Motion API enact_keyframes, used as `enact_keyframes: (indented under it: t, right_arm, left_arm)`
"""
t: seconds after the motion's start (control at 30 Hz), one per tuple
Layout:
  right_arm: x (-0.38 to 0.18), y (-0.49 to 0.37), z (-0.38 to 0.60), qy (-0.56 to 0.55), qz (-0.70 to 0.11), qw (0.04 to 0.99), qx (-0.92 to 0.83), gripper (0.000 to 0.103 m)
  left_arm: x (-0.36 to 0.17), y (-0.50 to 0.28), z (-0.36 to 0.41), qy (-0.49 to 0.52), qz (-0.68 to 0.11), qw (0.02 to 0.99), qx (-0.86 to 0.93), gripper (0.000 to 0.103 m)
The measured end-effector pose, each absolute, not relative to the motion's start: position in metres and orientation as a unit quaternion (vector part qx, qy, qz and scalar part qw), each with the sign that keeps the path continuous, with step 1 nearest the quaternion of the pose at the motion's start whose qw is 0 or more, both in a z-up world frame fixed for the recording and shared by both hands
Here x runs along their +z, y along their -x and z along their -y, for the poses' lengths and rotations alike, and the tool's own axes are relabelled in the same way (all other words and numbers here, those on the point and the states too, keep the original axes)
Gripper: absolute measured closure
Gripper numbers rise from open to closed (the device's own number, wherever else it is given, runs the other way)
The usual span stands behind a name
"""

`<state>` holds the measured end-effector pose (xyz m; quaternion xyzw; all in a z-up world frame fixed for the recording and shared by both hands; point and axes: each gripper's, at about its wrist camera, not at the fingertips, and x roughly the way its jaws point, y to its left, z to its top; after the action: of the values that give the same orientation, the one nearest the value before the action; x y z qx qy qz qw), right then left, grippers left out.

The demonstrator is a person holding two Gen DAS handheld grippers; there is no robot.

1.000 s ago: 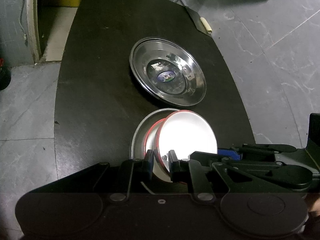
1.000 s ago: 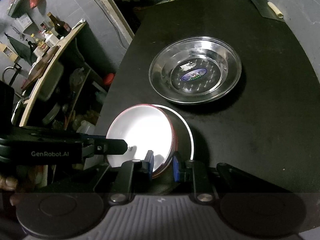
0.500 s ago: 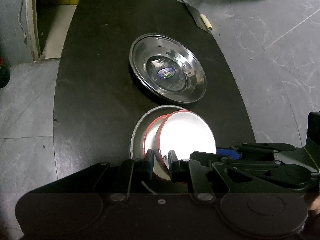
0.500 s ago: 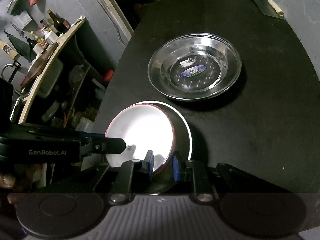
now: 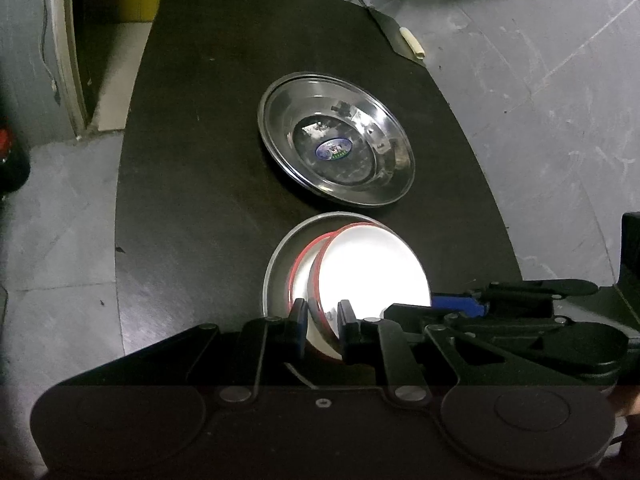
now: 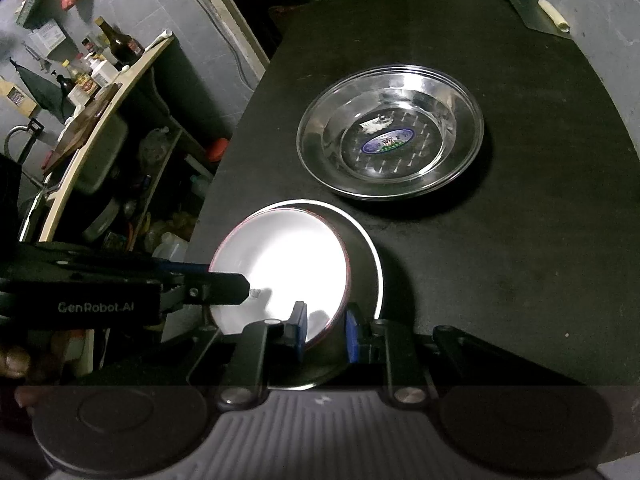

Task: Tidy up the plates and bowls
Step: 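Press the second white bowl down to seat it in the stack, then open both tools and lift them off the white bowl rims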

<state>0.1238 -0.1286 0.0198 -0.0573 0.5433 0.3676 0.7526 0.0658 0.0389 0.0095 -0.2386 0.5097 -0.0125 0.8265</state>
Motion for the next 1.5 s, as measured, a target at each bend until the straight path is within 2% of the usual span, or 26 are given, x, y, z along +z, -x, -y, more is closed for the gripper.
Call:
enact_keyframes:
  t: [0.1,0.13,0.67,0.73,0.83,0.9,1.03,1.07,1.1,1.13,1.23,1.37,1.5]
  right_arm:
    - [0.021,-0.123,0.129,0.058,-0.542,0.753,0.368,0.080]
    - [0.020,-0.123,0.128,0.058,-0.542,0.753,0.368,0.080]
    - [0.023,-0.122,0.133,0.053,-0.539,0.756,0.367,0.077]
    - [0.024,-0.122,0.135,0.051,-0.537,0.758,0.366,0.077]
    - [0.026,-0.121,0.138,0.046,-0.531,0.763,0.365,0.075]
    - [0.030,-0.119,0.139,0.045,-0.524,0.768,0.366,0.071]
    - [0.034,-0.117,0.139,0.051,-0.512,0.777,0.362,0.053]
    - [0.034,-0.117,0.139,0.052,-0.511,0.780,0.359,0.052]
    - [0.035,-0.117,0.140,0.049,-0.510,0.781,0.356,0.051]
    - [0.035,-0.117,0.142,0.046,-0.509,0.783,0.354,0.049]
    - [0.036,-0.119,0.147,0.034,-0.506,0.789,0.348,0.036]
    - [0.036,-0.119,0.150,0.030,-0.504,0.793,0.340,0.025]
    - [0.036,-0.121,0.152,0.028,-0.504,0.799,0.327,0.014]
  left_arm:
    - [0.011,-0.065,-0.039,0.232,-0.509,0.829,-0.009,0.083]
    - [0.011,-0.065,-0.039,0.226,-0.511,0.829,-0.004,0.079]
    - [0.002,-0.064,-0.043,0.238,-0.514,0.824,-0.005,0.077]
    - [0.003,-0.063,-0.042,0.235,-0.513,0.825,-0.004,0.075]
    - [0.007,-0.063,-0.040,0.229,-0.507,0.831,-0.009,0.065]
    - [0.011,-0.061,-0.039,0.225,-0.501,0.835,-0.015,0.055]
    - [0.016,-0.059,-0.036,0.216,-0.493,0.843,-0.019,0.048]
    - [0.017,-0.059,-0.036,0.215,-0.490,0.845,-0.019,0.040]
    - [0.019,-0.058,-0.037,0.212,-0.488,0.846,-0.015,0.026]
    - [0.020,-0.057,-0.037,0.206,-0.487,0.848,-0.006,0.021]
    - [0.020,-0.055,-0.042,0.208,-0.485,0.849,0.007,0.018]
    - [0.019,-0.054,-0.046,0.214,-0.486,0.847,0.016,0.015]
    - [0.020,-0.052,-0.050,0.203,-0.484,0.850,0.037,0.001]
